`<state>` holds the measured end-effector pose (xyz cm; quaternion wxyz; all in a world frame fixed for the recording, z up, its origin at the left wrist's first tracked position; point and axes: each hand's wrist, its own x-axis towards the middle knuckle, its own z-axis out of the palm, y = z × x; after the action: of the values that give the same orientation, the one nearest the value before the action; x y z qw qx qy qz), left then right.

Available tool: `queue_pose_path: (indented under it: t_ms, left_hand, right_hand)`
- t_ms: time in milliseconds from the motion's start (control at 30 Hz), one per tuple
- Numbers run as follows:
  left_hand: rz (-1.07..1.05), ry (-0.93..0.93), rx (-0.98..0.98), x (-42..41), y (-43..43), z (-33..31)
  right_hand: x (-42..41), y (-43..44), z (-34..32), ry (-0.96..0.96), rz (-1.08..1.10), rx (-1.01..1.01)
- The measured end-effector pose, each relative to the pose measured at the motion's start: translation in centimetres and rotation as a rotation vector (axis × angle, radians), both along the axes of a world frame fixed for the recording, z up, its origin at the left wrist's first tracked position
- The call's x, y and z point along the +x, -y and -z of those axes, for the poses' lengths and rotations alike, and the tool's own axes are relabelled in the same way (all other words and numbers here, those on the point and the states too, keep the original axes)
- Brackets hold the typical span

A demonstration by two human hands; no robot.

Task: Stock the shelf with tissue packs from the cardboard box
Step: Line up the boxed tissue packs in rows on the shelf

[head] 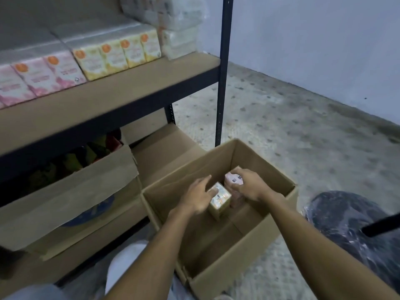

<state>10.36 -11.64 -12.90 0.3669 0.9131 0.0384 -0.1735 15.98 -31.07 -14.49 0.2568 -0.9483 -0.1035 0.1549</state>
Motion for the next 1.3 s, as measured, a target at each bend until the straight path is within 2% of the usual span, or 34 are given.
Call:
queue_pose_path:
  t_ms: [133, 300, 600, 833, 1067, 1300]
  left_hand:
    - [-0.012, -0.051, -0.016, 1.8, 0.8, 2.6]
    - [-0.058, -0.098, -0.032, 3.6, 2.1, 6.0]
    - [-0.262, -0.185, -0.115, 4.9, 4.4, 10.3]
    - [-0.480, -0.220, -0.229, 5.8, 6.4, 11.5]
    - [-0.646, -0.237, -0.224, 4.3, 5.9, 13.0]
    - [-0.642, -0.236, -0.248, 3.5, 3.4, 13.3]
  right_hand:
    - [2.1, 0.7, 2.4, 0.004, 0.037, -0.014]
    - [4.9, 1.2, 5.1, -0.019, 0.072, -0.122]
    - [7.3, 0.4, 8.6, -0.061, 0.071, -0.102]
    - [7.6, -1.4, 9.3, -0.053, 0.094, -0.256]
    - [7.4, -1.8, 10.4, -0.099, 0.135, -0.281]
    - [6.7, -0.5, 9.7, -0.159, 0.157, -0.286]
